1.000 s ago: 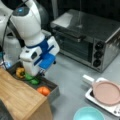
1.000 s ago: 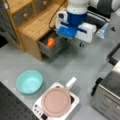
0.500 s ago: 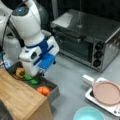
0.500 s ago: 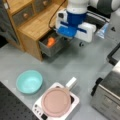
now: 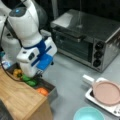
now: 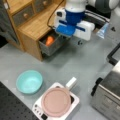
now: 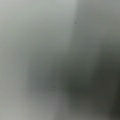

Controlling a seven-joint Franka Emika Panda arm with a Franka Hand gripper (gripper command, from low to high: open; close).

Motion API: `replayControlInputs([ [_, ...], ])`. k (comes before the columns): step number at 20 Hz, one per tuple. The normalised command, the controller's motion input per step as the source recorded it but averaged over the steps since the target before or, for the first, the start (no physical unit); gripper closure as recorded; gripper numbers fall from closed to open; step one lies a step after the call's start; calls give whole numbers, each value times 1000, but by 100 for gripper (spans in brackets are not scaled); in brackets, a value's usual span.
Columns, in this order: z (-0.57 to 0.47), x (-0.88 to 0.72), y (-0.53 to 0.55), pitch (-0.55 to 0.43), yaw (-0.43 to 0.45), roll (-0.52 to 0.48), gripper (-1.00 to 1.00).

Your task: Open the drawer. Pick up the carrot. Put the carrots in the drawer.

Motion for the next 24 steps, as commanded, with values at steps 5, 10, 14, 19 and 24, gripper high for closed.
replayControlInputs([
  [5,128,91,-237,128,181,-34,-100],
  [10,137,78,-294,139,194,-38,-100],
  [14,134,92,-225,135,179,-16,-100],
  [19,120,91,-174,127,147,-2,-100],
  [24,100,66,-148,123,137,6,-100],
])
